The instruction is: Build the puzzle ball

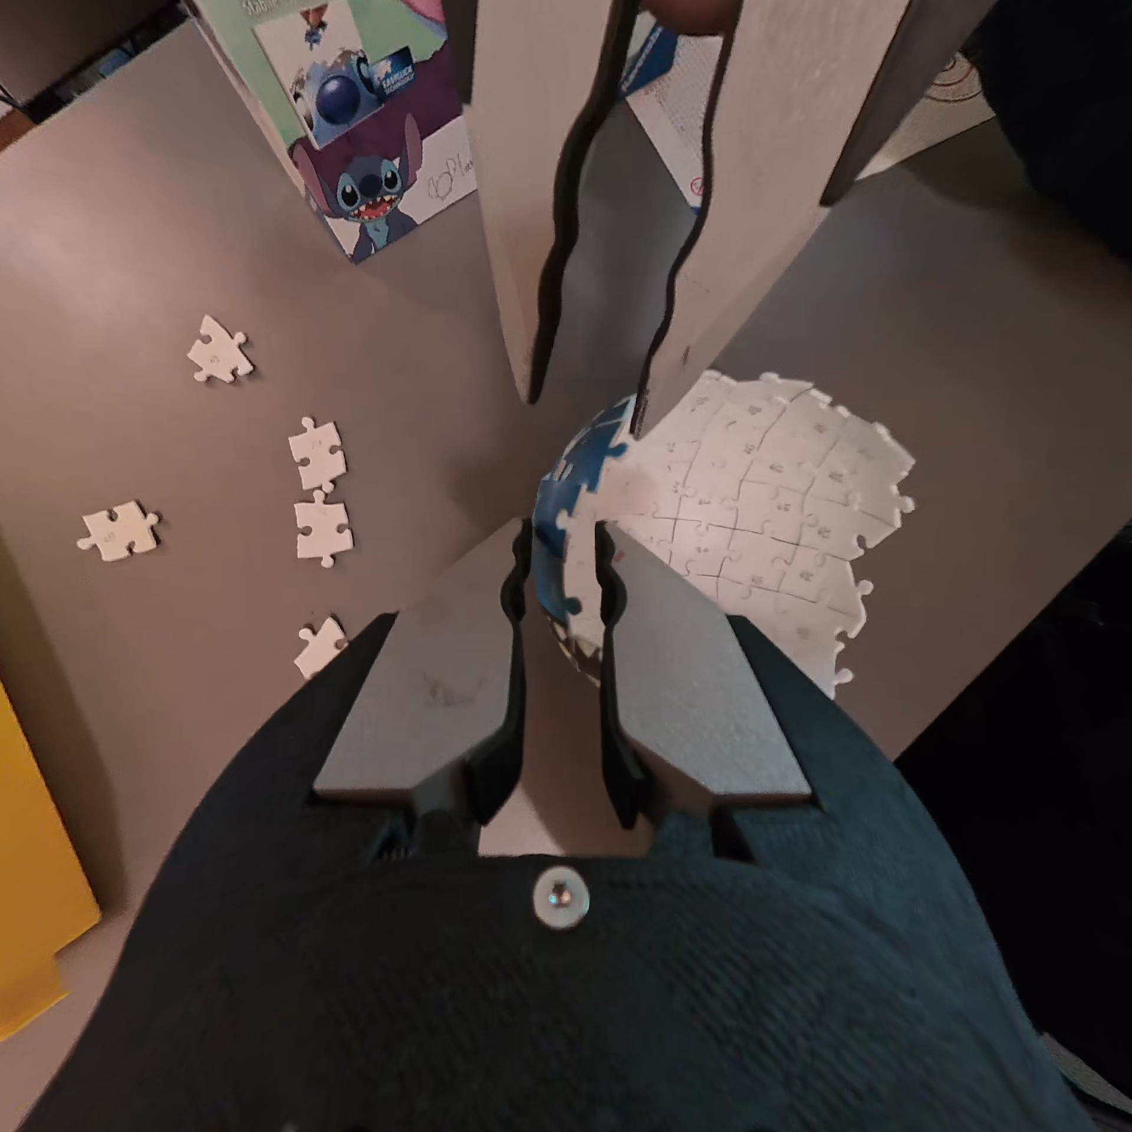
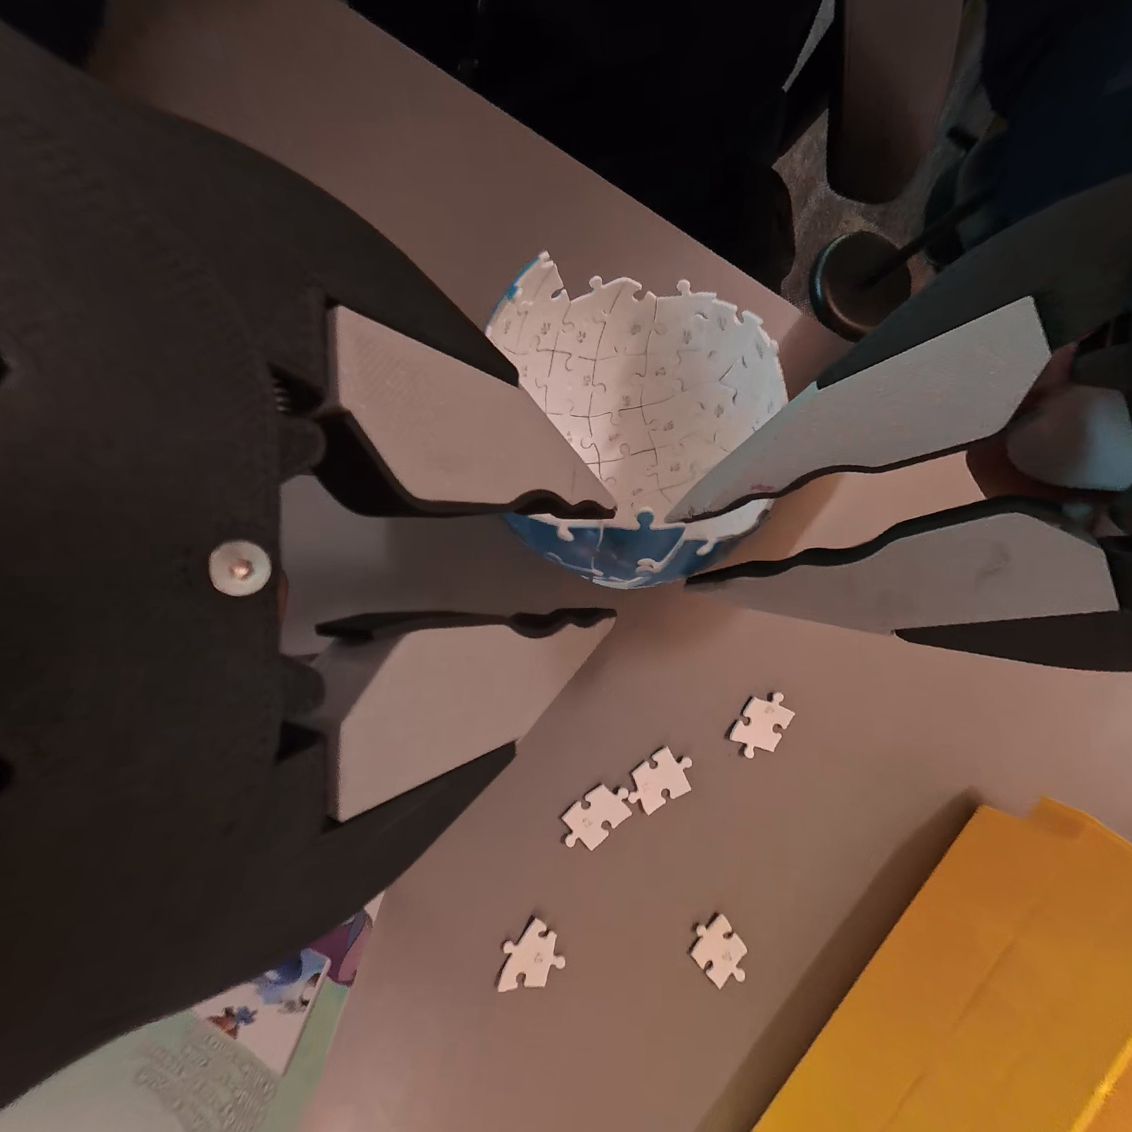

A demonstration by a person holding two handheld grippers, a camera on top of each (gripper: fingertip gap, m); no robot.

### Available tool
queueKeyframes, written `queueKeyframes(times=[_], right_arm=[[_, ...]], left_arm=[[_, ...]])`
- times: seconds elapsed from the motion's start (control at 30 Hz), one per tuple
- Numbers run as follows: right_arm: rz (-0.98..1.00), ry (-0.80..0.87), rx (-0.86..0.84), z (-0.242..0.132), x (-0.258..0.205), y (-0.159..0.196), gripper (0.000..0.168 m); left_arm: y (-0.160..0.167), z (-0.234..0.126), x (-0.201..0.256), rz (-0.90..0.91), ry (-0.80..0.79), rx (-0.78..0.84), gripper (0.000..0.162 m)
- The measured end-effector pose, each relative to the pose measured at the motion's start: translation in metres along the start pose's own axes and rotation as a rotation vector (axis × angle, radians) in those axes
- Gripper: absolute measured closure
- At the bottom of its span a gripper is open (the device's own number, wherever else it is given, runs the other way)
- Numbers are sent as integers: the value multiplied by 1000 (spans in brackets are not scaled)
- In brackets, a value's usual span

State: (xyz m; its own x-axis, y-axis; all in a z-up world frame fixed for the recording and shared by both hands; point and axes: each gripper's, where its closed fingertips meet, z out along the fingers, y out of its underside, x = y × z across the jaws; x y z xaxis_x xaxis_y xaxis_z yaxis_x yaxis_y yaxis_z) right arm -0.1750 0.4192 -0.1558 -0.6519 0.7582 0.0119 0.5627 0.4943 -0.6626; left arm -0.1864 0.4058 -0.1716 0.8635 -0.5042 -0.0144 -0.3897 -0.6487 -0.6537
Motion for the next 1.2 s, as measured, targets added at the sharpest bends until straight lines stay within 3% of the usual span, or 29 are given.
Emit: queueKeyframes(times=[0.27, 0.57, 0.7, 1.2], right_arm=[[23, 10, -34, -6, -4, 6, 141], [28, 55, -65, 15, 1, 2, 152], [24, 62, -79, 20, 3, 4, 163], [58, 57, -71, 23, 9, 7, 165]], left_arm=[[-5, 7, -1, 121, -76, -61, 147], [5, 8, -7, 97, -77, -93, 147], [10, 12, -10, 82, -64, -105, 157], [5, 18, -12, 97, -31, -61, 158]])
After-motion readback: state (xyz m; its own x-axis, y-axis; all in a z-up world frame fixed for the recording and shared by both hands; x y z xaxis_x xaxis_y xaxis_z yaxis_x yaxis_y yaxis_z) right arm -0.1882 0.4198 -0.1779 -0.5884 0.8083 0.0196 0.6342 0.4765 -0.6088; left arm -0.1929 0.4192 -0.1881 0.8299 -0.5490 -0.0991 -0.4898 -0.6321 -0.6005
